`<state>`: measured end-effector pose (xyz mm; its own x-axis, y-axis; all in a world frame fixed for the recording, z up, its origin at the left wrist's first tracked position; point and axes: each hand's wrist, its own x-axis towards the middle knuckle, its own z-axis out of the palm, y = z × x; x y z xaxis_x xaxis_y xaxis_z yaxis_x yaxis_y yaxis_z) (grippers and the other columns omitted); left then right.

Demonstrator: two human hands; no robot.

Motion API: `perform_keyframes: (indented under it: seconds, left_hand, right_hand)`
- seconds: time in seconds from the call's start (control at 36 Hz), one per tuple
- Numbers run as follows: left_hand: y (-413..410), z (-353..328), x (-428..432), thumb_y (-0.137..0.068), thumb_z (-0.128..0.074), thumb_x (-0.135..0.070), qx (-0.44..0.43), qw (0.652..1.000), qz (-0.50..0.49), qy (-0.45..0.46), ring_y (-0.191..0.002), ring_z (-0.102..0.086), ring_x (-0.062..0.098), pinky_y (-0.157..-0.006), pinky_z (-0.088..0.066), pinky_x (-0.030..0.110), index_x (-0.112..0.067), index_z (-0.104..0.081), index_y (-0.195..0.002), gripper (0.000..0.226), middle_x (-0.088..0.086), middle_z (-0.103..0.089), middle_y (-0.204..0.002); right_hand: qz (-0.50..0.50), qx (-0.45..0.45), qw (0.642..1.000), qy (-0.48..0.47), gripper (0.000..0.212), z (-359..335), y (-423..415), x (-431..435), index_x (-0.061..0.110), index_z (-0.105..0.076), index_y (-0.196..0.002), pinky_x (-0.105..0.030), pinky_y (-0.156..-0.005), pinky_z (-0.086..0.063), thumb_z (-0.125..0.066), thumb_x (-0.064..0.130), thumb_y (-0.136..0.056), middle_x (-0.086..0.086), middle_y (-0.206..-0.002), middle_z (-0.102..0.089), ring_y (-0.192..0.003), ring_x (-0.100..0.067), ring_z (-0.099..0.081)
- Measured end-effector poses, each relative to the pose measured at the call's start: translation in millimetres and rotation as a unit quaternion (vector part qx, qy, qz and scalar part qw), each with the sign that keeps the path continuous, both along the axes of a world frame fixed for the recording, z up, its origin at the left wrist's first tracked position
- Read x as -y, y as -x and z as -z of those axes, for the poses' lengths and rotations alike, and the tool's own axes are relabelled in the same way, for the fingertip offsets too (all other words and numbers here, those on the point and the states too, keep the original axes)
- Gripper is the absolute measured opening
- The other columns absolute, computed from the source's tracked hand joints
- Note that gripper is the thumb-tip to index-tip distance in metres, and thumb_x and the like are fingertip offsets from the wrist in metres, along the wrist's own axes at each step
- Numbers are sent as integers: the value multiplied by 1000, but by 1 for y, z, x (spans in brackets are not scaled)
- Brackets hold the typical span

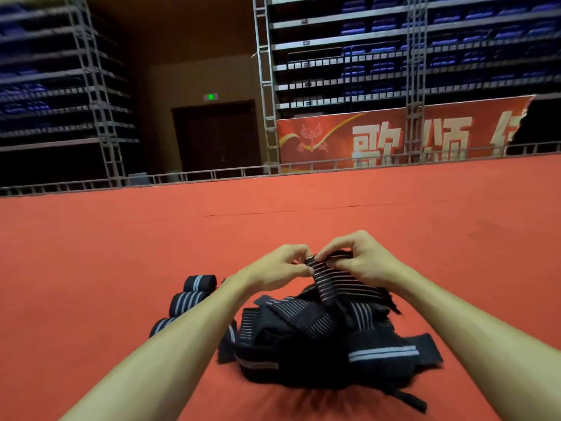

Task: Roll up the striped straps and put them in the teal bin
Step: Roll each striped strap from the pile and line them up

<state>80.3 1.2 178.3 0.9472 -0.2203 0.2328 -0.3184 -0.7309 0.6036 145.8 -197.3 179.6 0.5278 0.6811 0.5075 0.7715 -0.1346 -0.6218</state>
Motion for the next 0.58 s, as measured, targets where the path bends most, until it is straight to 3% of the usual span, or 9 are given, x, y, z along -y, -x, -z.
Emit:
perform_keyframes:
  seconds: [0.08, 0.22, 0.36, 0.5, 0.58]
  left_hand:
    - [8, 1, -7, -93, -60, -7, -10, 1000, 17, 21, -76, -48, 10, -73, -39, 30, -18, -51, -85, 16, -3, -54, -82]
    - [22, 7, -25, -96, -62, -12, 22, 997, -2, 79, -61, -28, 12, -54, -27, 25, -19, -38, -85, 27, -3, -36, -67]
    - [30, 25, -32, -91, -67, -27, -15, 1000, 7, 26, -62, -38, 17, -60, -36, 33, -30, -35, -97, 33, 1, -48, -70]
    - [41, 42, -37, -92, -68, -16, -7, 998, 16, 59, -55, -36, 14, -54, -33, 30, -24, -34, -97, 35, -8, -48, -64]
    - [47, 48, -32, -91, -66, -22, -20, 997, 39, 64, -60, -44, 21, -54, -39, 35, -24, -34, -100, 34, 15, -54, -71]
  right_hand:
    - [-8, 4, 1000, 4, 24, 0, 4, -4, 7, -78, -92, -12, -79, -48, -65, -12, -84, 2, -87, -76, -82, 1, -67]
    - [-10, 2, 1000, 3, 27, 7, 7, -4, 8, -78, -92, -9, -78, -45, -63, -13, -84, 9, -85, -73, -80, 9, -65]
    - [-9, -4, 1000, 26, 23, 21, 11, -10, 8, -78, -93, -9, -79, -46, -65, -10, -85, 10, -86, -73, -81, 9, -65]
    - [-12, -44, 999, 25, 24, 40, 11, -2, 11, -78, -92, -9, -80, -46, -67, -9, -85, 12, -88, -73, -83, 8, -66]
    - [-9, -46, 999, 10, 29, 44, 11, 3, 18, -77, -89, -10, -81, -47, -68, -9, -84, 13, -88, -74, -85, 5, -67]
